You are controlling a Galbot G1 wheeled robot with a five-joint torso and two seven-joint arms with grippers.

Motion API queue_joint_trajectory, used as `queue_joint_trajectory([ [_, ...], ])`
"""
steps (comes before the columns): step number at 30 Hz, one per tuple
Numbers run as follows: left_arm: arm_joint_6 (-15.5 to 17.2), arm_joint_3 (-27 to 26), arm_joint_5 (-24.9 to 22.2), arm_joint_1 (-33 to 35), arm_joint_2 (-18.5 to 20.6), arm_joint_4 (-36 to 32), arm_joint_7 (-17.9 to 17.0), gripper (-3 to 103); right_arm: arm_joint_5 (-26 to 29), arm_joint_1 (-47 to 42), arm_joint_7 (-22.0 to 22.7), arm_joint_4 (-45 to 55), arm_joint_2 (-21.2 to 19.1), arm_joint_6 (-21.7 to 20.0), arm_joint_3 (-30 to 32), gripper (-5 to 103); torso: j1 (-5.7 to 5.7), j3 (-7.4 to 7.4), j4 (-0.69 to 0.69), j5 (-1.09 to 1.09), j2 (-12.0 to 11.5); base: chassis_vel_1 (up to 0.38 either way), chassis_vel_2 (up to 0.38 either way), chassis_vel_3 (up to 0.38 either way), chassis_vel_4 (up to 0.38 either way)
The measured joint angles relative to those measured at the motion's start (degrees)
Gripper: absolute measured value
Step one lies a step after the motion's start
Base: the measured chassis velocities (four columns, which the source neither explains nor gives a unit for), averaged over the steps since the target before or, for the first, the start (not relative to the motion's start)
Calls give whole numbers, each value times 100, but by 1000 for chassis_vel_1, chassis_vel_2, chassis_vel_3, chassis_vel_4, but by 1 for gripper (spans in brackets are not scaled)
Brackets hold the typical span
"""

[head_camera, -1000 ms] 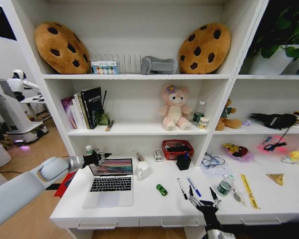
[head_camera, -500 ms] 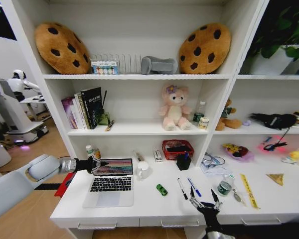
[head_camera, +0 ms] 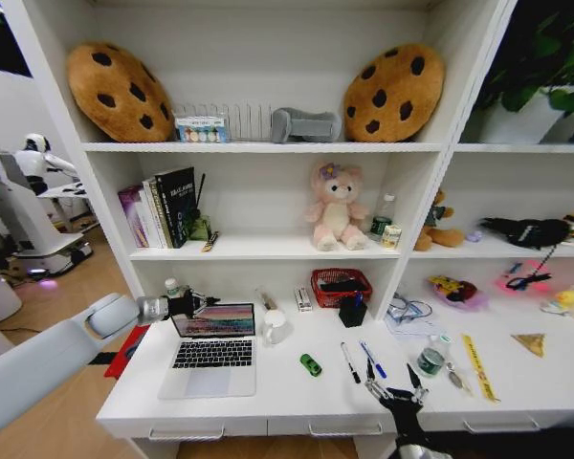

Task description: Organize the objects on the table.

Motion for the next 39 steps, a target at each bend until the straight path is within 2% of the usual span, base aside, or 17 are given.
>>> queue_joint_trajectory([
  [1,-108,143,149,-263,-15,31,365,0,11,-20,0,-22,29,30,22,100,0,0,0,1,0,0,0,0,0],
  [2,-158,225,201,-387,-15,35,534,0,15,-25,0,-37,38,45,27,100,0,0,-1,2,1,0,0,0,0],
  [3,-158,225,201,-387,-15,35,534,0,15,-25,0,-37,38,45,27,100,0,0,-1,2,1,0,0,0,0],
  [5,-227,366,236,-541,-6,0,809,0,19,-23,0,-63,52,67,30,100,0,-1,2,1,1,0,0,0,0],
  [9,-229,459,279,-547,54,-94,977,0,25,0,5,-67,62,71,31,100,-1,1,1,0,0,0,0,0,0],
  [10,-232,461,282,-524,100,-172,1005,0,26,12,11,-75,61,71,41,100,2,3,0,-10,-1,0,0,0,0],
  [13,-233,358,315,-320,195,-357,1019,0,26,18,14,-79,61,72,35,100,1,2,0,1,-1,0,0,0,0],
  [18,-231,-85,397,342,393,-724,1027,0,23,12,16,-77,71,78,30,100,1,2,-1,-1,-1,0,0,0,0],
  [19,-231,-316,423,654,476,-855,1034,0,24,10,16,-76,73,78,30,100,1,1,-1,0,-1,0,0,0,0],
  [20,-230,-797,475,1168,604,-1036,1050,0,26,10,19,-74,72,78,30,100,1,1,3,-5,-1,0,0,0,0],
  [21,-227,-1347,536,1747,744,-1219,1054,0,29,17,21,-73,73,78,23,100,1,1,2,-1,-1,0,0,0,0],
  [22,-227,-1347,536,1747,744,-1219,1054,0,29,17,21,-73,73,78,23,100,1,1,2,-1,-1,0,0,0,0],
  [24,-281,-1820,633,2477,1012,-1500,1074,0,33,33,25,-75,72,76,6,100,0,0,5,-2,0,0,0,0,0],
  [27,-329,-1981,723,2856,1134,-1683,1034,0,27,44,26,-61,81,68,-21,100,0,0,0,1,0,0,0,0,0],
  [36,-326,-2003,686,3083,1078,-1739,829,0,59,-9,26,102,84,63,46,100,0,0,0,-2,0,0,0,0,0],
  [38,-179,-2246,235,3225,1055,-1690,343,0,91,-50,32,133,68,87,92,100,0,0,0,-1,0,0,0,0,0],
  [39,-179,-2246,235,3225,1055,-1690,343,0,91,-50,32,133,68,87,92,100,0,0,0,-1,0,0,0,0,0],
])
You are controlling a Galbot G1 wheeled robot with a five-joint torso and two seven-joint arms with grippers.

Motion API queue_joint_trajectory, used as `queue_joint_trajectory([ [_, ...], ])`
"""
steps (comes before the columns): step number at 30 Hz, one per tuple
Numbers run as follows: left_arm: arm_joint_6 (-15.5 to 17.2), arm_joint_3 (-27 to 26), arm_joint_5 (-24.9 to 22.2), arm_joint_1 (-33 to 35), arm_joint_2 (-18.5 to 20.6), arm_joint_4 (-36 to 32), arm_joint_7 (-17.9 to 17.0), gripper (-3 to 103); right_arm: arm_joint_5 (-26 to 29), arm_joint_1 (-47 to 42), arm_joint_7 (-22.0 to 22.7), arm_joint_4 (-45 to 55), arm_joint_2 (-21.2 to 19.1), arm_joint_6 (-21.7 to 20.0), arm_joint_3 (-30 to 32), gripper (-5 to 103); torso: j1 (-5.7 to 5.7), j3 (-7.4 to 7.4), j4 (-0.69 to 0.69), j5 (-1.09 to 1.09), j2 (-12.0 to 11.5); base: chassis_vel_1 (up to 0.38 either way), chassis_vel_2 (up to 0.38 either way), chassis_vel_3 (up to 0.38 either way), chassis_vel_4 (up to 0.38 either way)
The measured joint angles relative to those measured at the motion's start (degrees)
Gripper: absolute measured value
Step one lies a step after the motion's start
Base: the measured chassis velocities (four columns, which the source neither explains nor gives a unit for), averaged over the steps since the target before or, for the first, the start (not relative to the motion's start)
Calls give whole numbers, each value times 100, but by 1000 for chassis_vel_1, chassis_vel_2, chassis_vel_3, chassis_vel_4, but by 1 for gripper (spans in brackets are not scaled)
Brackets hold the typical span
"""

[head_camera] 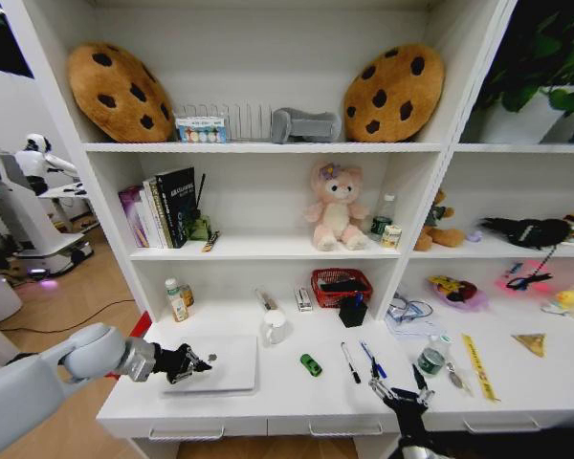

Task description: Organize the objects on the table.

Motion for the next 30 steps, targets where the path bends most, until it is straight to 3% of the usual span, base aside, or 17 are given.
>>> queue_joint_trajectory([
  [1,36,-53,-155,30,-11,23,-167,0,1,-6,3,6,0,0,0,100,0,0,1,0,0,0,0,0,0],
  [4,391,-292,-1285,163,-104,185,-1289,0,-4,0,49,53,0,-23,-18,100,0,0,2,1,0,0,0,0,0],
  [6,481,-326,-1507,173,-151,215,-1560,0,-7,2,56,64,0,-34,-20,100,0,0,2,1,0,0,0,0,0],
  [7,764,-382,-1997,178,-300,242,-2357,0,-11,-4,77,96,-2,-52,-18,100,0,0,2,0,0,0,0,0,0],
  [8,764,-382,-1997,178,-300,242,-2357,0,-11,-4,77,96,-2,-52,-18,100,0,0,2,0,0,0,0,0,0],
  [10,1290,-437,-2801,208,-553,127,-3387,0,-11,-73,100,203,-4,-65,35,100,1,0,0,0,0,0,0,0,0],
  [11,1290,-437,-2801,208,-553,127,-3387,0,-11,-73,100,203,-4,-65,35,100,1,0,0,0,0,0,0,0,0],
  [12,1542,-506,-3109,310,-692,52,-3836,-3,-5,-130,108,281,-5,-66,102,100,0,1,-2,0,0,0,0,0,0],
  [14,1644,-637,-3177,482,-778,22,-4081,1,6,-150,110,326,-17,-66,150,100,1,0,-3,0,0,0,0,0,0],
  [16,1767,-1388,-3023,1250,-1020,0,-4413,9,60,-187,110,419,-62,-69,262,100,1,0,0,0,0,0,0,0,0],
  [19,1816,-1860,-2976,1785,-1201,-58,-4562,14,85,-199,111,454,-83,-78,312,100,1,0,1,1,0,0,0,0,0],
  [22,1882,-3113,-3053,3186,-1939,-321,-5155,29,126,-215,150,498,-163,-178,392,100,0,0,3,-1,0,0,0,0,0],
  [23,1882,-3113,-3053,3186,-1939,-321,-5155,29,126,-215,150,498,-163,-178,392,100,0,0,3,-1,0,0,0,0,0],
  [25,1877,-3950,-2902,3946,-2545,-488,-5288,46,145,-246,176,503,-205,-248,387,100,0,0,1,0,0,0,0,0,0],
  [28,1836,-4164,-2833,4182,-2745,-548,-5277,46,145,-261,177,504,-217,-256,377,100,0,0,0,0,0,0,0,0,0],
  [29,1744,-4487,-2718,4628,-3127,-679,-5210,57,145,-296,177,507,-240,-270,348,100,0,0,1,1,0,0,0,0,0],
  [30,1744,-4487,-2718,4628,-3127,-679,-5210,57,145,-296,177,507,-240,-270,348,100,0,0,1,1,0,0,0,0,0],
])
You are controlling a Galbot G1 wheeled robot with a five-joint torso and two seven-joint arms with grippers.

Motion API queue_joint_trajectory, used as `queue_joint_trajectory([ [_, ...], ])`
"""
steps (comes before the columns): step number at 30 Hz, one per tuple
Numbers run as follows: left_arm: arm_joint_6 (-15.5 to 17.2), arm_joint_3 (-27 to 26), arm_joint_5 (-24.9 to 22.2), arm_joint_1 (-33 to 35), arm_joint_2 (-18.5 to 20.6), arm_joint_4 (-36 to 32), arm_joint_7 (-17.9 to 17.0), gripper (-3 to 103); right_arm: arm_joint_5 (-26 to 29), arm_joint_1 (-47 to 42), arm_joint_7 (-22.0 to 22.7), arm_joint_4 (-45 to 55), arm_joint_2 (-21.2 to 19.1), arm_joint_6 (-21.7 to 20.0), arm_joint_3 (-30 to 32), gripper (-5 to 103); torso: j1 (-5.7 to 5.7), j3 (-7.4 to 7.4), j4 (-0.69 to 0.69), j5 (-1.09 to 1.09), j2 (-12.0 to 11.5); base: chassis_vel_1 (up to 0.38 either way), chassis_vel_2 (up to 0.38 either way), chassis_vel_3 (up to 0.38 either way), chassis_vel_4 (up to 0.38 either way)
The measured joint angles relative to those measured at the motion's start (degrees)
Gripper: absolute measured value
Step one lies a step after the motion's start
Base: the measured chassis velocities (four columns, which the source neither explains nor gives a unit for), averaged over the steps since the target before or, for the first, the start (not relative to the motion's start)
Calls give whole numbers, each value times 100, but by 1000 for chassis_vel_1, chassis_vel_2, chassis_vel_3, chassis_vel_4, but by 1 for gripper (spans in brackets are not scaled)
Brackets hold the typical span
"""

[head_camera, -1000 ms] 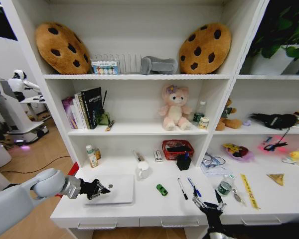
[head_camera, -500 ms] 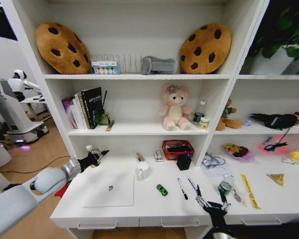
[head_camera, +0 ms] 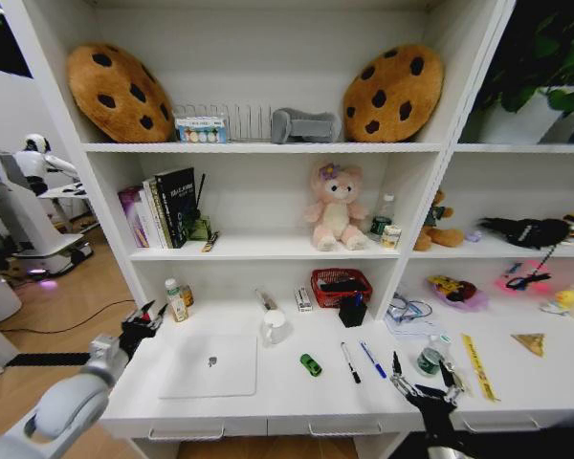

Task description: Organize the objects on the table.

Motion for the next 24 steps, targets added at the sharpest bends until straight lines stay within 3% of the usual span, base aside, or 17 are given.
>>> queue_joint_trajectory([
  [4,-144,-654,434,893,-1127,-396,-55,78,-59,-120,-4,85,-88,-50,-53,100,0,0,1,-1,0,0,0,0,0],
  [5,-144,-654,434,893,-1127,-396,-55,78,-59,-120,-4,85,-88,-50,-53,100,0,0,1,-1,0,0,0,0,0],
  [7,-239,-877,572,1113,-1449,-552,85,89,-53,-165,-57,139,-135,-53,-67,100,-1,0,0,0,0,0,0,0,0],
  [9,-263,-936,593,1167,-1533,-612,140,89,-53,-175,-71,160,-150,-52,-70,100,-1,0,0,0,1,0,0,0,0],
  [10,-294,-1043,607,1251,-1693,-743,237,98,-54,-192,-94,203,-177,-51,-77,100,0,0,0,0,1,0,0,0,0],
  [14,-391,-1253,653,1455,-2041,-1072,518,100,-74,-225,-196,291,-218,-49,-115,100,0,0,0,0,0,0,0,0,0],
  [24,-201,-1593,291,1619,-2227,-1580,780,100,-138,-546,-487,322,-161,-9,-118,100,0,0,1,-2,0,0,0,0,0],
])
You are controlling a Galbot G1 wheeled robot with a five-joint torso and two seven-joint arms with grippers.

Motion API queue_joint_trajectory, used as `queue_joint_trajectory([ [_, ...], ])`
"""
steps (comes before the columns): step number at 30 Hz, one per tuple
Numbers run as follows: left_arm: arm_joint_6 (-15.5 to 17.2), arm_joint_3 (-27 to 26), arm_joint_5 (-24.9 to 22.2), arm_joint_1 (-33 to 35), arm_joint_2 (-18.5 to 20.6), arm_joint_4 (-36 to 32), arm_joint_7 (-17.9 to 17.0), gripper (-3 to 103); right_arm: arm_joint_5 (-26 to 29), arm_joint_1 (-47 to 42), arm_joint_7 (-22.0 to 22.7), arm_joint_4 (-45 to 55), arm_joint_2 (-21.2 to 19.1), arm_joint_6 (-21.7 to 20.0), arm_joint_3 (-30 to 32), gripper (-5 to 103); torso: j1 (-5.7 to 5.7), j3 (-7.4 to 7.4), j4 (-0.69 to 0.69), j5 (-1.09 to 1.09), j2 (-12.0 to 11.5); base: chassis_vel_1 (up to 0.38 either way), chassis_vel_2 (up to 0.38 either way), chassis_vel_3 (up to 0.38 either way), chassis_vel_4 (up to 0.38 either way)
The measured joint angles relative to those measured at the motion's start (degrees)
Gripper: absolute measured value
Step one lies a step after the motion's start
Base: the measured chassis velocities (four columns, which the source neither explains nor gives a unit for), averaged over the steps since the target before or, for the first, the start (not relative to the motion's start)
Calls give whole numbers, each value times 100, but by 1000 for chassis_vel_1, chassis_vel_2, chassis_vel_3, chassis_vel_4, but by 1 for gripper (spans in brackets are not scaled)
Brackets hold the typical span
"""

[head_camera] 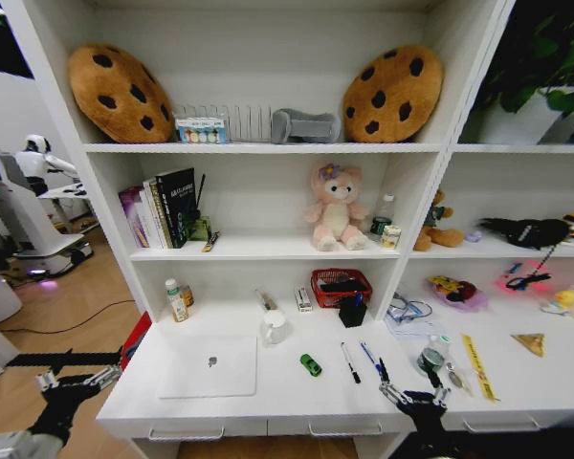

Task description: Organize the objects on the table.

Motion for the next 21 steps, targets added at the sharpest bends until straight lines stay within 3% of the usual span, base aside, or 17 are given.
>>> queue_joint_trajectory([
  [5,240,179,-43,3,21,-380,78,100,-60,-74,-50,6,15,84,-45,100,0,0,-1,0,0,0,0,0,0],
  [10,492,408,16,-98,66,-496,-117,100,-67,-75,-63,44,18,106,-57,100,0,1,-1,0,0,0,0,0,0],
  [17,504,424,27,-109,75,-497,-132,100,-52,-81,-100,14,21,193,-45,100,0,0,0,0,0,0,0,0,0],
  [21,505,426,29,-111,79,-492,-134,100,-22,-80,-346,18,44,339,-69,100,0,0,0,0,-1,0,0,0,0],
])
